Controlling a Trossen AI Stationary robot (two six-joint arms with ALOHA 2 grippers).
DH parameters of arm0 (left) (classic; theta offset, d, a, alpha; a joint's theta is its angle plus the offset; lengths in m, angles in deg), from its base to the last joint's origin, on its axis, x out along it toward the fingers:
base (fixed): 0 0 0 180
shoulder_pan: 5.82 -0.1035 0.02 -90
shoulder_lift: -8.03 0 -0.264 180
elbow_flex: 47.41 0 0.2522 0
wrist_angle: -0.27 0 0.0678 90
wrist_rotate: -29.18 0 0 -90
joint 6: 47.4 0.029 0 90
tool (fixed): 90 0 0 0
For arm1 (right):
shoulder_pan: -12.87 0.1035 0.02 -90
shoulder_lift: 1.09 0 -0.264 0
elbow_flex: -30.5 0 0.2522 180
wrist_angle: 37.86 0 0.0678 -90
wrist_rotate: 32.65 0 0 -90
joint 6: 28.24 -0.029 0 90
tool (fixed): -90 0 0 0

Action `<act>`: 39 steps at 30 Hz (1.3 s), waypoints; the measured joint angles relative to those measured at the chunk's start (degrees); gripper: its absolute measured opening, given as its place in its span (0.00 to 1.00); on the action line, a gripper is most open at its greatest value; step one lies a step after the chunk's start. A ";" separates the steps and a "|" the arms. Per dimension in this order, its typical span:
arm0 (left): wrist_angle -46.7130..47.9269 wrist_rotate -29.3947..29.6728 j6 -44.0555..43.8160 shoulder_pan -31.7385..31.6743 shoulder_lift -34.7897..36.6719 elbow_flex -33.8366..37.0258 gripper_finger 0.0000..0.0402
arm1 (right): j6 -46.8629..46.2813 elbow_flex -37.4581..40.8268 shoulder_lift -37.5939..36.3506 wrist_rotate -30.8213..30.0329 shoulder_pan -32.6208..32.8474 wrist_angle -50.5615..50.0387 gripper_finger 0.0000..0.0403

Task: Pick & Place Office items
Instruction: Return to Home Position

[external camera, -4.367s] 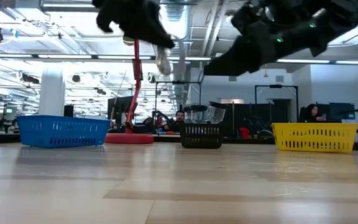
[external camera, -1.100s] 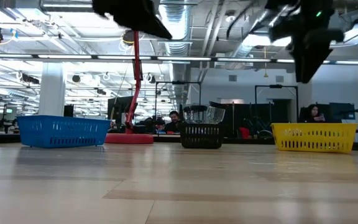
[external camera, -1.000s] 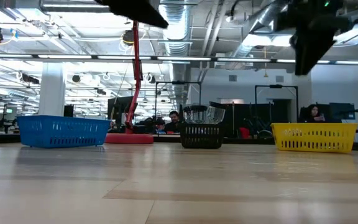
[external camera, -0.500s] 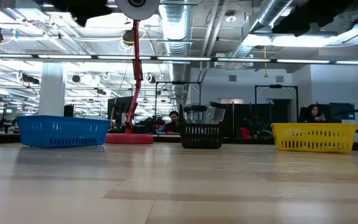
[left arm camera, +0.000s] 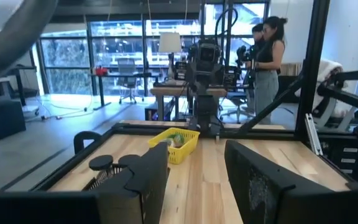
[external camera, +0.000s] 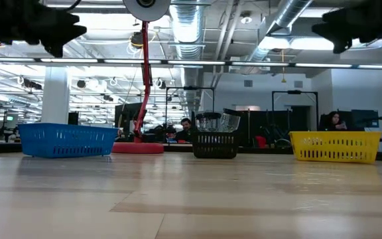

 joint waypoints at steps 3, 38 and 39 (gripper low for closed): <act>-2.14 0.11 1.42 -0.04 1.42 2.97 0.39 | -0.38 3.70 -5.62 0.02 0.00 0.80 0.45; -12.19 0.61 1.47 -0.04 -9.65 9.14 0.39 | -0.44 14.50 -7.73 -0.42 -0.04 7.08 0.45; -12.24 0.61 1.47 -0.04 -9.98 9.14 0.39 | -0.44 14.50 -7.73 -0.42 -0.05 7.08 0.45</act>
